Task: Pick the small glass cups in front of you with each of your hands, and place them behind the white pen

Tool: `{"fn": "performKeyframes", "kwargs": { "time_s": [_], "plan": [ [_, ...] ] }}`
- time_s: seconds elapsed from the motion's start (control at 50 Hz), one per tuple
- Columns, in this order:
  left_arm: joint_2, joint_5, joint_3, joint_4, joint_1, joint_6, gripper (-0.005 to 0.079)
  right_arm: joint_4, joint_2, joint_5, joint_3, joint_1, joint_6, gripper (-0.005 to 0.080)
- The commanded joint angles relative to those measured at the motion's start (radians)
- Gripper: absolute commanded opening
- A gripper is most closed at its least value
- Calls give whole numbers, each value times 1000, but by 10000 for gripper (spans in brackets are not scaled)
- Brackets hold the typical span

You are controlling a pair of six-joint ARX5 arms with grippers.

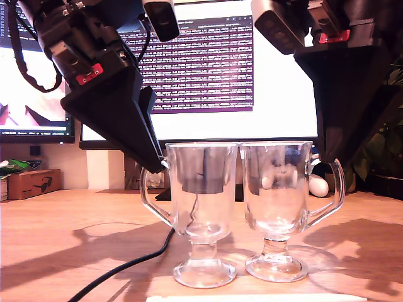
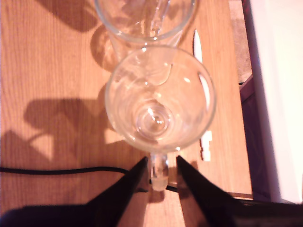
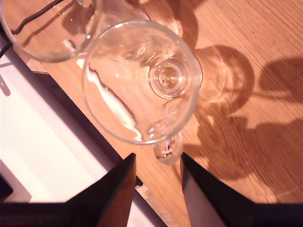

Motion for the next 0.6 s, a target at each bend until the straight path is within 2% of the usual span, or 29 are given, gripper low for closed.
{"fn": "performKeyframes", "kwargs": {
  "time_s": [0.0,0.18,0.36,0.58],
  "plan": [
    [9,6,10,0,-8,-8,166,-1,-13,-3,-3,3,2,269],
    [7,-83,10,-23,-2,-7,172,-4,-21,-4,-3,3,2,269],
    [5,-83,36,-58,6,-8,223,-1,-56,-3,-3,0,2,268],
    [-12,-90,76,-116,45,-16,221,-39,-106,-3,-3,-58,0,265]
  ]
}}
